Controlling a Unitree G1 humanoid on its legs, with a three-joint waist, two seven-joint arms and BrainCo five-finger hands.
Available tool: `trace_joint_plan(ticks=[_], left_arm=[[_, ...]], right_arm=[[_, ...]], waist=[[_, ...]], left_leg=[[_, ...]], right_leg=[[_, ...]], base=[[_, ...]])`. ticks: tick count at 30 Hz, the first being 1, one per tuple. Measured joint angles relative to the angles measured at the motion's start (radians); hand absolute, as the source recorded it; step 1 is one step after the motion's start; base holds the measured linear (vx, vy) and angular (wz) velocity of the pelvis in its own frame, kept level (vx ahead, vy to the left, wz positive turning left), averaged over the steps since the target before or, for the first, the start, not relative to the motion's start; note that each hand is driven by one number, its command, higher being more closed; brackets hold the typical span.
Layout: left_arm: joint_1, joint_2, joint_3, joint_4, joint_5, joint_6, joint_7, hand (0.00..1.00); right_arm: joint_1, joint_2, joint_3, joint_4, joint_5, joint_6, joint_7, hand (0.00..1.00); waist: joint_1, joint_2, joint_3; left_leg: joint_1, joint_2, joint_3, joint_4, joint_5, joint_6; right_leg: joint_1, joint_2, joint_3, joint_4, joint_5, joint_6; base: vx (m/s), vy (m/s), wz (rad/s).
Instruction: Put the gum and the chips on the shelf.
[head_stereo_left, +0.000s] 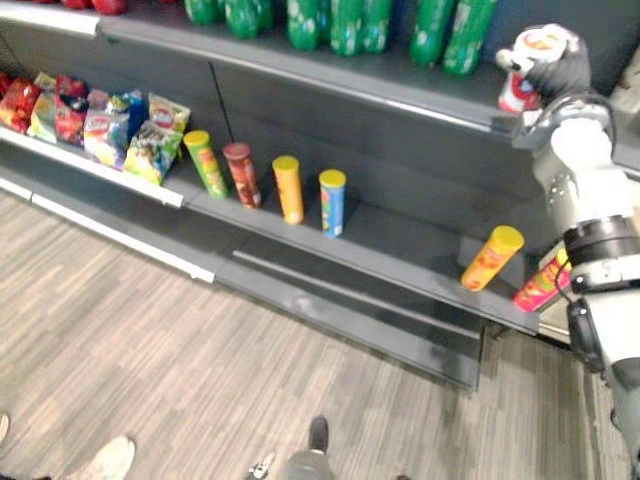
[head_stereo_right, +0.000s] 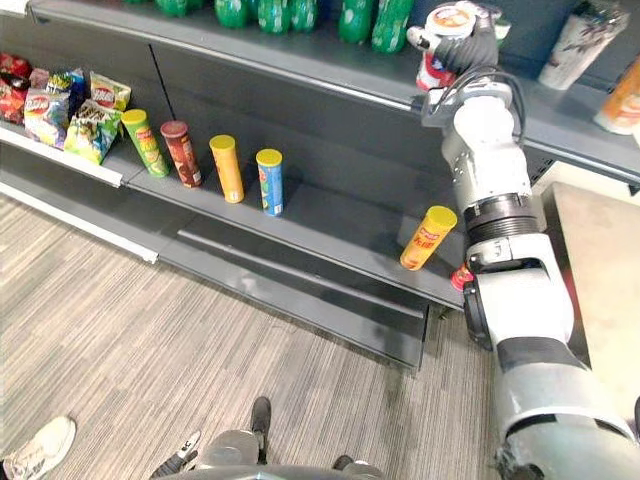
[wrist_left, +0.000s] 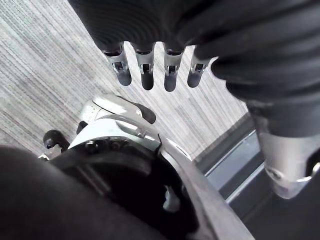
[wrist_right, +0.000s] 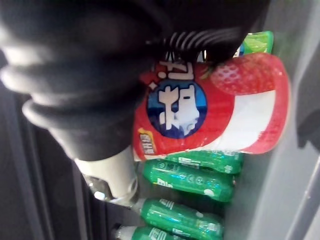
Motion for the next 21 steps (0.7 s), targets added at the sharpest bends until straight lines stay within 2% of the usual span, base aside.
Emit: trace_joint_plan(ticks=[2, 3, 8, 14, 17, 21], left_arm=[[-0.01, 0.002, 0.0, -0.002, -0.005, 0.0, -0.001, 0.0], [-0.011, 0.001, 0.0, -0.021, -0.005, -0.001, -0.002, 0.0], [-0.031, 0.001, -0.009, -0.038, -0.005, -0.008, -0.004, 0.0], [-0.036, 0.005, -0.03, -0.039, -0.005, -0.025, -0.001, 0.0], [-0.038, 0.007, -0.045, -0.039, -0.005, -0.043, 0.005, 0.0], [-0.038, 0.007, -0.055, -0.039, -0.006, -0.043, 0.013, 0.0]], right_arm=[[-0.009, -0.017, 0.001, 0.036, 0.0, -0.018, -0.003, 1.0], [-0.017, -0.033, 0.0, 0.045, 0.0, -0.043, -0.009, 1.0], [-0.087, -0.07, 0.001, 0.078, -0.001, -0.075, -0.021, 1.0], [-0.089, -0.082, -0.002, 0.079, 0.0, -0.126, -0.026, 1.0], [-0.089, -0.084, -0.005, 0.091, -0.002, -0.145, -0.025, 1.0], [-0.089, -0.084, -0.022, 0.121, -0.003, -0.171, -0.026, 1.0]], waist=[[0.01, 0.0, 0.026], [0.016, 0.0, 0.036], [0.016, 0.012, 0.089], [0.015, 0.016, 0.102], [0.016, 0.026, 0.11], [0.017, 0.035, 0.118]], left_leg=[[-0.004, 0.0, -0.004, 0.0, 0.002, 0.0], [-0.018, 0.0, -0.008, 0.0, 0.005, 0.0], [-0.031, -0.001, -0.021, 0.0, 0.017, 0.002], [-0.043, -0.002, -0.019, 0.0, 0.017, 0.003], [-0.038, -0.003, -0.019, 0.0, 0.017, 0.004], [-0.028, -0.006, -0.017, 0.0, 0.017, 0.004]], right_leg=[[-0.005, -0.002, -0.004, 0.009, 0.0, 0.0], [-0.021, -0.002, -0.005, 0.016, -0.001, -0.002], [-0.038, -0.004, -0.008, 0.04, -0.011, -0.008], [-0.071, -0.018, -0.006, 0.091, -0.038, -0.011], [-0.07, -0.02, -0.005, 0.102, -0.043, -0.012], [-0.071, -0.029, -0.005, 0.125, -0.056, -0.01]], base=[[0.03, -0.013, 0.06], [0.03, -0.02, 0.08], [0.02, -0.021, 0.07], [0.0, 0.0, 0.0], [0.01, -0.01, 0.0], [0.0, 0.0, 0.0]])
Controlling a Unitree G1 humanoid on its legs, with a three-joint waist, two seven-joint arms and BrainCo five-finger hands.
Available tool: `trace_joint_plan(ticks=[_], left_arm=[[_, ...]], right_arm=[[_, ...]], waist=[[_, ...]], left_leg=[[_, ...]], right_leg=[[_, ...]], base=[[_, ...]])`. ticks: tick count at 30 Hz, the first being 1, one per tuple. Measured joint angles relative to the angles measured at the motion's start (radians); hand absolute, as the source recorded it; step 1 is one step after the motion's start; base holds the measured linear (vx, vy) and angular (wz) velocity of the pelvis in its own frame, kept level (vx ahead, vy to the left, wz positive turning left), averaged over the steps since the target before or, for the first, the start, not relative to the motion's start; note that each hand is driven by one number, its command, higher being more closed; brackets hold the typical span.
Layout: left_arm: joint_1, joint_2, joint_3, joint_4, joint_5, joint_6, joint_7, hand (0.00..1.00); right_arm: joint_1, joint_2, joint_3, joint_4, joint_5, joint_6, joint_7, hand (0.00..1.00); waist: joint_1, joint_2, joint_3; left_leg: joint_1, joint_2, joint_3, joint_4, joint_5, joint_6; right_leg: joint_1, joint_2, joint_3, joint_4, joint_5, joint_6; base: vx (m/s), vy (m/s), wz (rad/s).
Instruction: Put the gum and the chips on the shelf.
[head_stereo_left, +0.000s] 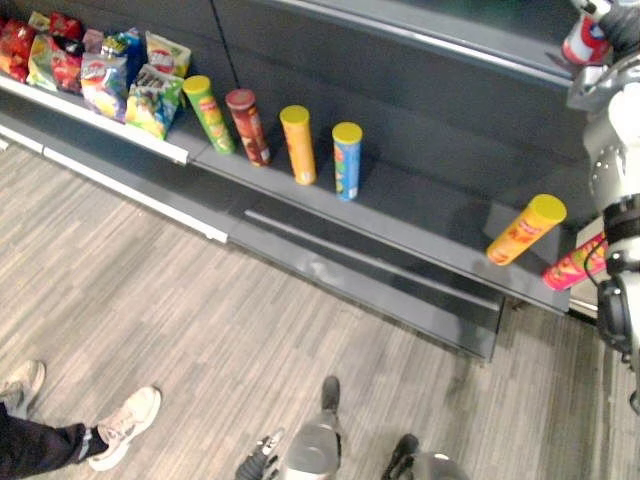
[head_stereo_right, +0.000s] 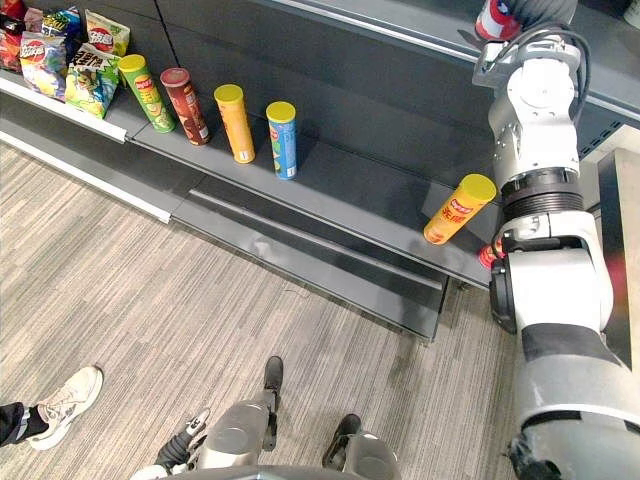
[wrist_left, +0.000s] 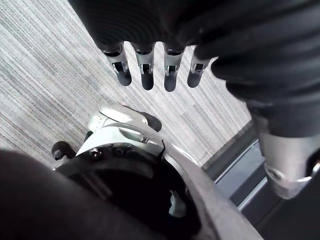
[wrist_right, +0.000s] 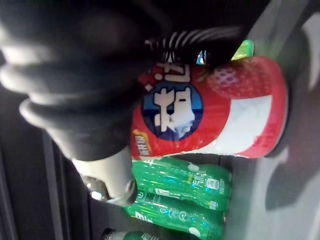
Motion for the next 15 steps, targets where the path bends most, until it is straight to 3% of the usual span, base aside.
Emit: trace_joint_plan(ticks=[9, 10, 15], left_arm=[[0.0, 0.001, -0.005, 0.0, 0.0, 0.0, -0.002, 0.0], [0.0, 0.001, -0.007, 0.0, 0.0, -0.001, -0.002, 0.0], [0.0, 0.005, -0.016, -0.001, -0.001, -0.002, -0.002, 0.0]], right_arm=[[0.001, -0.004, -0.028, 0.018, 0.0, -0.034, 0.027, 1.0], [0.002, -0.004, -0.028, 0.018, 0.0, -0.035, 0.03, 0.0], [0.014, -0.018, -0.036, 0.034, -0.004, -0.042, 0.043, 0.0]], waist=[[0.001, -0.001, 0.014], [0.001, -0.001, 0.014], [0.002, -0.001, 0.014]], left_leg=[[0.002, 0.001, 0.026, 0.0, 0.0, 0.0], [0.002, 0.001, 0.028, 0.0, 0.0, 0.0], [0.003, 0.003, 0.03, 0.0, 0.0, 0.0]], right_leg=[[-0.008, -0.003, 0.016, 0.002, -0.007, 0.002], [-0.009, -0.003, 0.017, 0.002, -0.007, 0.002], [-0.01, -0.003, 0.02, 0.005, -0.006, 0.001]], base=[[0.02, -0.013, -0.04], [0.05, -0.029, -0.07], [0.05, -0.033, -0.02]])
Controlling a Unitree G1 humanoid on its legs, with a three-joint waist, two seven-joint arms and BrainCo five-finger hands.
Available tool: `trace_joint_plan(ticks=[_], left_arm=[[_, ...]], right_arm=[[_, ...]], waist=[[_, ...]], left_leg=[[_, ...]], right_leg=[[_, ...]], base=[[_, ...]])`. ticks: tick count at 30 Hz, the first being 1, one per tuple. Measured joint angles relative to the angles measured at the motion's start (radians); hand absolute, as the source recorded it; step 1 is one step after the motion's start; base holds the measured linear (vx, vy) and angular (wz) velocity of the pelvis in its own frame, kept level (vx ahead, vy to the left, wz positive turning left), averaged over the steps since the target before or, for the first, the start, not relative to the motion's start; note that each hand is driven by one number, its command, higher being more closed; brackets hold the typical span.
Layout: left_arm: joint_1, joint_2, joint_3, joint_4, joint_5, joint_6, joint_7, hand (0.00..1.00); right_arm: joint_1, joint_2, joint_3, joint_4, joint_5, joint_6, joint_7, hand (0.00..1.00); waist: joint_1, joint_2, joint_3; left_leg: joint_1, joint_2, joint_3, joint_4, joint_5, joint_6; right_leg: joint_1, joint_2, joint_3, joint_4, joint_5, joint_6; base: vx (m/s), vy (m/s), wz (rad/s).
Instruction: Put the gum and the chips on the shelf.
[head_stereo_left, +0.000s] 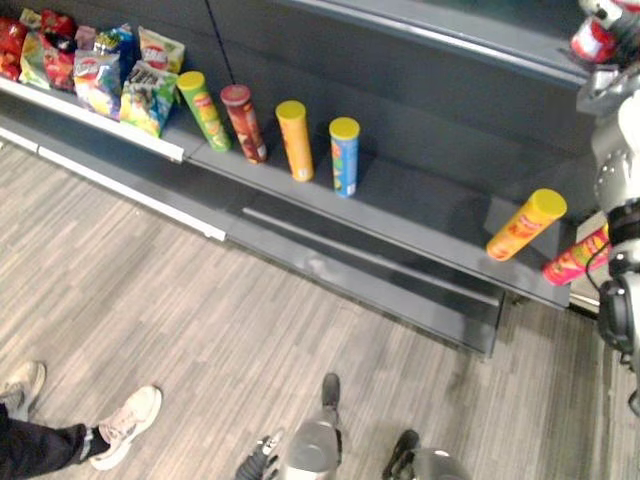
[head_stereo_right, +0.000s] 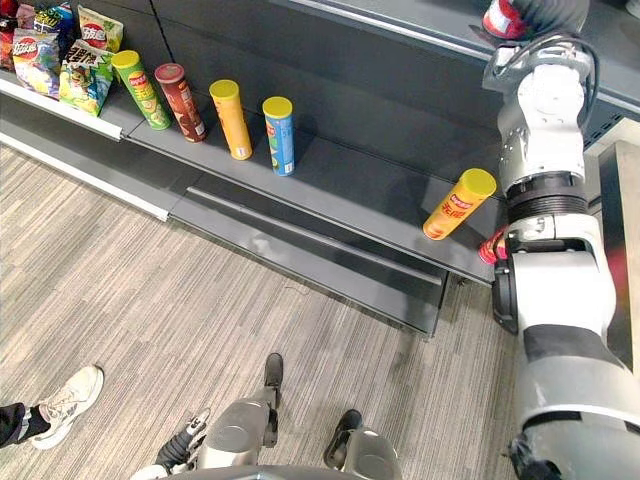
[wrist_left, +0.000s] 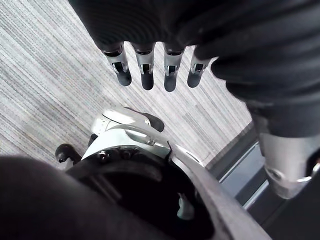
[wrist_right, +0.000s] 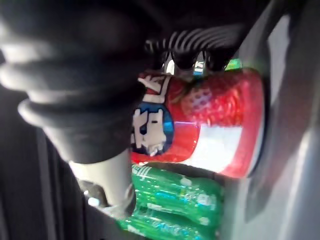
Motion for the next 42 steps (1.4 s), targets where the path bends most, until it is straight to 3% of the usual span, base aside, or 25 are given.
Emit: trace_joint_plan(ticks=[10, 17, 22, 26, 32, 37, 39, 42], left_arm=[[0.0, 0.001, -0.005, 0.001, -0.027, 0.0, 0.001, 0.0], [0.0, 0.001, -0.005, 0.001, -0.026, 0.002, 0.001, 0.0], [0.0, 0.0, -0.004, 0.001, -0.026, 0.005, 0.001, 0.0], [0.001, -0.001, -0.005, 0.002, -0.026, 0.005, 0.002, 0.0], [0.01, -0.001, -0.004, 0.023, -0.025, 0.013, 0.003, 0.0], [0.013, -0.003, -0.004, 0.057, -0.017, 0.012, 0.003, 0.0], [0.012, -0.003, -0.004, 0.077, 0.006, 0.01, 0.004, 0.0], [0.012, 0.0, -0.004, 0.09, 0.013, 0.01, 0.007, 0.0]], right_arm=[[0.011, -0.003, 0.0, 0.0, 0.001, -0.019, -0.015, 0.0], [0.046, -0.002, 0.001, -0.023, 0.034, -0.067, -0.03, 0.0], [0.093, 0.006, -0.001, -0.101, 0.048, -0.102, -0.086, 0.0], [0.093, 0.02, -0.048, -0.207, 0.046, -0.167, -0.138, 0.0], [0.102, 0.09, -0.058, -0.433, 0.036, -0.211, -0.157, 0.0], [0.215, 0.206, -0.058, -0.691, 0.036, -0.196, -0.156, 0.0], [0.344, 0.324, -0.04, -0.843, 0.045, -0.151, -0.124, 0.0], [0.493, 0.426, 0.064, -0.956, 0.08, -0.079, -0.077, 0.0]], waist=[[-0.001, 0.0, 0.0], [-0.002, 0.0, 0.0], [-0.005, 0.0, -0.003], [-0.01, 0.002, -0.007], [-0.011, -0.005, -0.076], [-0.023, -0.011, -0.124], [-0.031, -0.014, -0.141], [-0.035, -0.019, -0.15]], left_leg=[[0.007, 0.003, 0.019, 0.0, -0.001, 0.0], [0.023, 0.003, 0.025, 0.0, -0.001, -0.002], [0.036, 0.007, 0.044, 0.0, -0.004, -0.002], [0.054, 0.012, 0.047, 0.0, -0.006, -0.003], [0.063, 0.023, 0.056, 0.0, -0.013, -0.013], [0.072, 0.033, 0.071, 0.0, -0.019, -0.02], [0.085, 0.039, 0.09, 0.0, -0.028, -0.023], [0.099, 0.046, 0.11, 0.0, -0.037, -0.03]], right_leg=[[-0.001, 0.001, 0.013, -0.001, 0.0, 0.0], [0.011, 0.001, 0.023, -0.005, 0.0, 0.0], [0.02, 0.005, 0.034, -0.016, 0.009, 0.004], [0.052, 0.016, 0.035, -0.05, 0.022, 0.002], [0.068, 0.033, 0.046, -0.083, 0.028, -0.001], [0.079, 0.043, 0.056, -0.098, 0.029, -0.004], [0.08, 0.047, 0.078, -0.099, 0.03, -0.004], [0.081, 0.052, 0.099, -0.104, 0.031, -0.006]], base=[[0.04, -0.026, -0.04], [0.04, -0.024, -0.04], [0.05, -0.028, -0.09], [0.06, -0.03, -0.04], [0.07, -0.044, -0.06], [0.04, -0.032, -0.08], [0.02, -0.017, -0.27], [0.0, -0.007, -0.29]])
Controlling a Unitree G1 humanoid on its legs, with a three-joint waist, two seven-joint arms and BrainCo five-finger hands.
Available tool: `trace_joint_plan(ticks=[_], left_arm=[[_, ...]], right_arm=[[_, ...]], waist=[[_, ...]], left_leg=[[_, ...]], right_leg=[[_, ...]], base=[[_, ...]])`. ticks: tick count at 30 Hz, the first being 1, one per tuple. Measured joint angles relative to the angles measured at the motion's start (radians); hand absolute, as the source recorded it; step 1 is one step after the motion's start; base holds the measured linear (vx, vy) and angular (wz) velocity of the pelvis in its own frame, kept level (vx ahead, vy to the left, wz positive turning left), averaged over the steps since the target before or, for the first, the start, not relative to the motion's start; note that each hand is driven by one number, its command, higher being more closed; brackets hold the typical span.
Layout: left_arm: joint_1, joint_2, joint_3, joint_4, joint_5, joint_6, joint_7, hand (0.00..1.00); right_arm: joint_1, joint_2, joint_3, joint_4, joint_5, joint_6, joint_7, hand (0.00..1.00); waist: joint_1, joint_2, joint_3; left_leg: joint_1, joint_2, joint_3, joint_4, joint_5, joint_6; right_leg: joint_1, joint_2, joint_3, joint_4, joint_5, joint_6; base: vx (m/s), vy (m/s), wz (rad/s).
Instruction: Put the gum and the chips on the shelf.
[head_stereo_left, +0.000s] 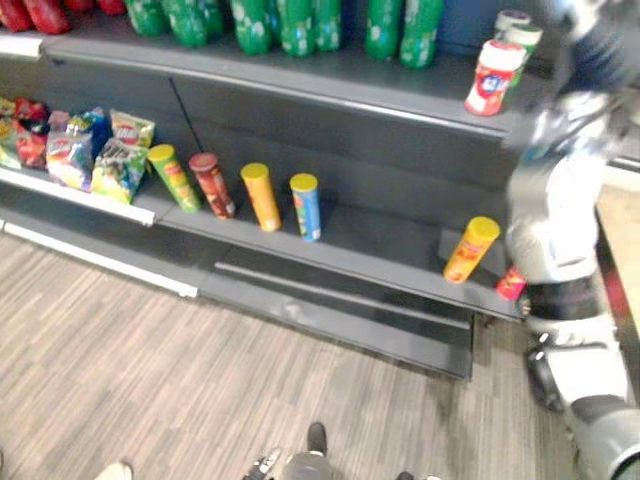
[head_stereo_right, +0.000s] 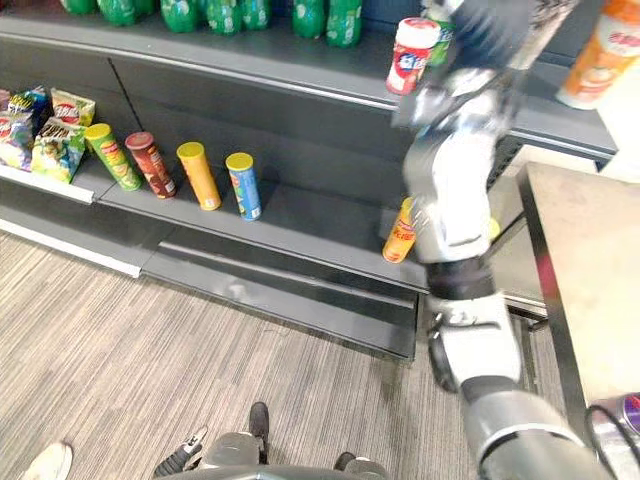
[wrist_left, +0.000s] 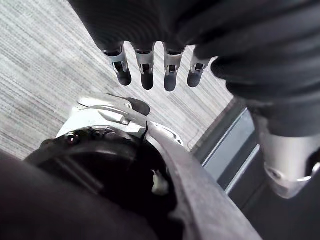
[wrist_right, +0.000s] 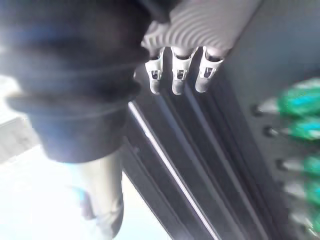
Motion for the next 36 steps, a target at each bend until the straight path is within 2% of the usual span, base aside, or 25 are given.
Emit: trace_joint_plan(ticks=[1, 2, 3, 4, 6, 8, 9, 11, 13, 15, 16, 18, 23, 24, 28, 30, 32, 36], left_arm=[[0.0, 0.001, 0.0, 0.003, 0.0, 0.0, 0.002, 0.0], [0.0, 0.003, 0.0, 0.005, 0.0, -0.001, 0.007, 0.0], [0.001, 0.006, 0.0, 0.009, 0.0, -0.004, 0.01, 0.0], [0.003, 0.008, 0.0, 0.01, 0.0, -0.005, 0.012, 0.0], [0.005, 0.009, 0.001, 0.01, -0.001, -0.008, 0.024, 0.0], [0.011, 0.012, 0.0, 0.01, -0.002, -0.011, 0.044, 0.0], [0.013, 0.015, 0.0, 0.01, -0.002, -0.01, 0.047, 0.0], [0.026, 0.02, 0.0, 0.015, -0.004, -0.007, 0.052, 0.0], [0.026, 0.019, -0.001, 0.029, -0.01, -0.008, 0.053, 0.0], [0.027, 0.019, -0.004, 0.034, -0.013, -0.008, 0.056, 0.0], [0.03, 0.019, -0.01, 0.04, -0.028, -0.009, 0.059, 0.0], [0.031, 0.019, -0.013, 0.046, -0.042, -0.009, 0.06, 0.0], [0.036, 0.006, -0.023, 0.05, -0.045, -0.009, 0.044, 0.0], [0.035, 0.005, -0.023, 0.05, -0.044, -0.009, 0.04, 0.0], [0.021, 0.003, -0.021, 0.079, -0.042, -0.009, 0.02, 0.0], [0.017, -0.001, -0.015, 0.093, -0.042, -0.01, 0.007, 0.0], [0.016, -0.004, -0.008, 0.105, -0.043, -0.019, -0.001, 0.0], [0.016, -0.006, 0.0, 0.129, -0.049, -0.029, -0.022, 0.0]], right_arm=[[0.064, 0.034, 0.056, -0.037, 0.0, 0.027, 0.022, 0.0], [0.144, 0.068, 0.154, -0.073, -0.001, 0.068, 0.055, 0.0], [0.235, 0.104, 0.274, -0.082, -0.001, 0.11, 0.101, 0.0], [0.272, 0.116, 0.319, -0.081, -0.001, 0.125, 0.118, 0.0], [0.376, 0.14, 0.41, -0.068, -0.001, 0.148, 0.183, 0.0], [0.482, 0.142, 0.47, -0.033, 0.001, 0.148, 0.251, 0.0], [0.51, 0.142, 0.48, -0.014, 0.002, 0.149, 0.269, 0.0], [0.613, 0.136, 0.496, 0.097, 0.015, 0.146, 0.319, 0.0], [0.689, 0.114, 0.495, 0.187, 0.05, 0.153, 0.343, 0.0], [0.756, 0.098, 0.485, 0.294, 0.079, 0.166, 0.359, 0.0], [0.813, 0.105, 0.449, 0.424, 0.079, 0.17, 0.342, 0.0], [0.835, 0.117, 0.408, 0.513, 0.077, 0.166, 0.325, 0.0], [0.861, 0.15, 0.178, 0.784, -0.037, 0.025, 0.241, 0.0], [0.861, 0.154, 0.143, 0.827, -0.045, 0.014, 0.24, 0.0], [0.88, 0.152, 0.051, 0.993, -0.075, 0.022, 0.272, 0.0], [0.891, 0.149, -0.029, 1.05, -0.064, 0.024, 0.333, 0.0], [0.904, 0.149, -0.063, 1.078, -0.051, 0.022, 0.36, 0.0], [0.928, 0.163, -0.127, 1.106, -0.054, -0.01, 0.376, 0.0]], waist=[[-0.002, -0.003, -0.002], [-0.004, -0.006, -0.004], [-0.019, -0.013, -0.009], [-0.021, -0.016, -0.011], [-0.023, -0.022, -0.015], [-0.027, -0.031, -0.02], [-0.03, -0.033, -0.023], [-0.053, -0.038, -0.033], [-0.055, -0.037, -0.043], [-0.061, -0.031, -0.046], [-0.074, -0.03, -0.049], [-0.082, -0.029, -0.05], [-0.106, 0.0, -0.052], [-0.108, 0.002, -0.053], [-0.109, 0.005, -0.059], [-0.112, 0.01, -0.059], [-0.116, 0.01, -0.059], [-0.137, -0.001, -0.056]], left_leg=[[0.003, 0.003, 0.009, 0.0, -0.001, -0.001], [0.004, 0.008, 0.021, 0.0, -0.003, -0.002], [0.001, 0.01, 0.025, 0.0, -0.003, -0.002], [0.0, 0.01, 0.026, 0.0, -0.003, -0.002], [0.002, 0.009, 0.034, 0.0, -0.005, -0.002], [0.002, 0.008, 0.046, 0.0, -0.008, -0.001], [0.001, 0.008, 0.049, 0.0, -0.009, -0.002], [0.003, 0.004, 0.055, 0.0, -0.013, -0.002], [0.007, 0.002, 0.073, 0.0, -0.019, -0.002], [0.011, -0.002, 0.077, 0.0, -0.026, 0.002], [0.011, -0.006, 0.078, 0.0, -0.03, 0.004], [0.011, -0.007, 0.079, 0.0, -0.032, 0.005], [0.027, -0.012, 0.103, 0.0, -0.042, 0.001], [0.033, -0.012, 0.103, 0.0, -0.045, -0.001], [0.047, -0.016, 0.101, 0.0, -0.053, -0.002], [0.059, -0.02, 0.101, 0.0, -0.059, -0.002], [0.065, -0.023, 0.101, -0.001, -0.063, -0.002], [0.078, -0.033, 0.105, 0.0, -0.077, -0.001]], right_leg=[[-0.002, 0.003, 0.011, -0.002, 0.0, 0.0], [-0.006, 0.006, 0.022, -0.003, 0.0, 0.0], [-0.015, 0.008, 0.028, -0.002, 0.0, 0.0], [-0.017, 0.009, 0.03, -0.001, -0.001, 0.0], [-0.019, 0.008, 0.039, -0.001, 0.0, 0.001], [-0.027, 0.006, 0.048, 0.0, -0.003, 0.007], [-0.031, 0.005, 0.051, 0.002, -0.003, 0.007], [-0.031, 0.001, 0.055, 0.003, -0.003, 0.007], [-0.032, -0.002, 0.069, 0.002, -0.003, 0.009], [-0.032, -0.006, 0.076, 0.001, -0.003, 0.009], [-0.032, -0.009, 0.076, 0.0, -0.003, 0.009], [-0.032, -0.011, 0.076, 0.0, -0.004, 0.009], [-0.029, -0.015, 0.096, -0.002, -0.003, 0.01], [-0.025, -0.016, 0.097, -0.003, -0.004, 0.01], [-0.008, -0.018, 0.093, -0.005, -0.01, 0.008], [0.003, -0.022, 0.093, -0.006, -0.011, 0.01], [0.008, -0.024, 0.094, -0.006, -0.015, 0.012], [0.014, -0.034, 0.096, 0.003, -0.04, 0.026]], base=[[0.0, -0.006, -0.26], [0.0, -0.006, -0.25], [0.01, -0.003, -0.18], [0.02, 0.0, -0.08], [0.03, 0.014, -0.08], [0.03, 0.027, -0.14], [0.03, 0.025, -0.13], [0.04, 0.027, -0.08], [0.06, 0.039, -0.17], [0.07, 0.043, -0.12], [0.06, 0.033, -0.01], [0.06, 0.028, -0.02], [0.06, 0.024, -0.11], [0.06, 0.013, -0.11], [0.08, 0.0, 0.03], [0.08, 0.013, 0.0], [0.06, 0.016, 0.0], [0.05, 0.015, -0.02]])
